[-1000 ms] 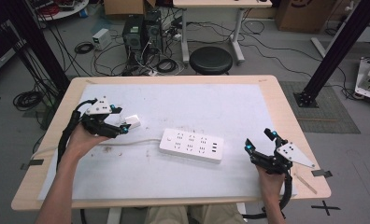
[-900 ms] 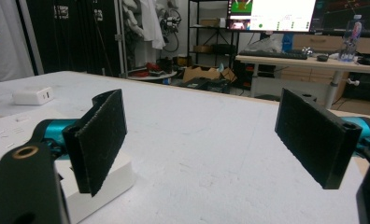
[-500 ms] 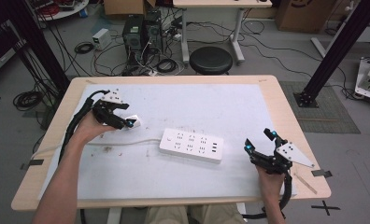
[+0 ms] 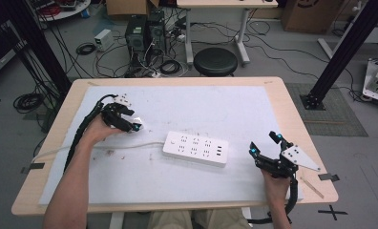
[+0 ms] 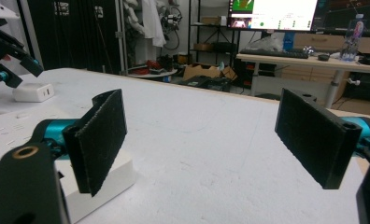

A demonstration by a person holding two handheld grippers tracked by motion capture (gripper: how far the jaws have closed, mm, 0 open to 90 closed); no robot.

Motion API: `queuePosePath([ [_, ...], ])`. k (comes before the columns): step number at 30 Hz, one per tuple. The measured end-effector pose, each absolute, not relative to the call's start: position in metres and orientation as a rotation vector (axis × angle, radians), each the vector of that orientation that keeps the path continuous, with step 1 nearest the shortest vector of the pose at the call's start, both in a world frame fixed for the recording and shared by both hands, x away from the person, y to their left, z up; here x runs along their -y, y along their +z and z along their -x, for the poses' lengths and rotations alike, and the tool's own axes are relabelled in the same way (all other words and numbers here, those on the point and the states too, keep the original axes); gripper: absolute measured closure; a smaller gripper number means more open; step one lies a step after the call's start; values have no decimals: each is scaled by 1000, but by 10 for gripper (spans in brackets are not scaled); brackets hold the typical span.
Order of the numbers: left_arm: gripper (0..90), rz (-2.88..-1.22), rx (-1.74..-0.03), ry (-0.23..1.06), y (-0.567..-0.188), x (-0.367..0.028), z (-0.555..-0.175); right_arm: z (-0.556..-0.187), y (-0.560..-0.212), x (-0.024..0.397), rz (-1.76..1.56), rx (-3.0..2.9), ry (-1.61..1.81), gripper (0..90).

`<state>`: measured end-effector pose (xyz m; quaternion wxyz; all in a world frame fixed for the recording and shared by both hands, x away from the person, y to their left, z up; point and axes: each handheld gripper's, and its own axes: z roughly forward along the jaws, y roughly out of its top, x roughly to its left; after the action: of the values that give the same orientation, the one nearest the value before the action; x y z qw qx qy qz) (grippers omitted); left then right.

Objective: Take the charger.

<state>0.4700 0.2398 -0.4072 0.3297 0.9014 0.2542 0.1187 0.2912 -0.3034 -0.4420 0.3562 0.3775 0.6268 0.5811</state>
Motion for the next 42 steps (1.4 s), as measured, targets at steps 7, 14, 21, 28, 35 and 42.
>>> queuePosePath([
  [7, 268, -2377, -691, 305, -417, -239, -476, -291, -442, 303, -973, -1621, 1503, 170],
  [14, 293, -2397, -690, 305, -421, -238, -478, -291, -442, 303, -976, -1623, 1504, 170],
  [21, 313, -2410, -690, 280, -425, -238, -480, -291, -442, 303, -974, -1624, 1503, 169],
  [28, 342, -2429, -691, 279, -428, -238, -481, -291, -442, 303, -969, -1622, 1502, 170],
  [35, 393, -2445, -683, 302, -429, -238, -481, -291, -442, 303, -973, -1625, 1501, 170],
  [42, 420, -2438, -678, 296, -429, -239, -480, -291, -442, 302, -976, -1627, 1500, 170],
])
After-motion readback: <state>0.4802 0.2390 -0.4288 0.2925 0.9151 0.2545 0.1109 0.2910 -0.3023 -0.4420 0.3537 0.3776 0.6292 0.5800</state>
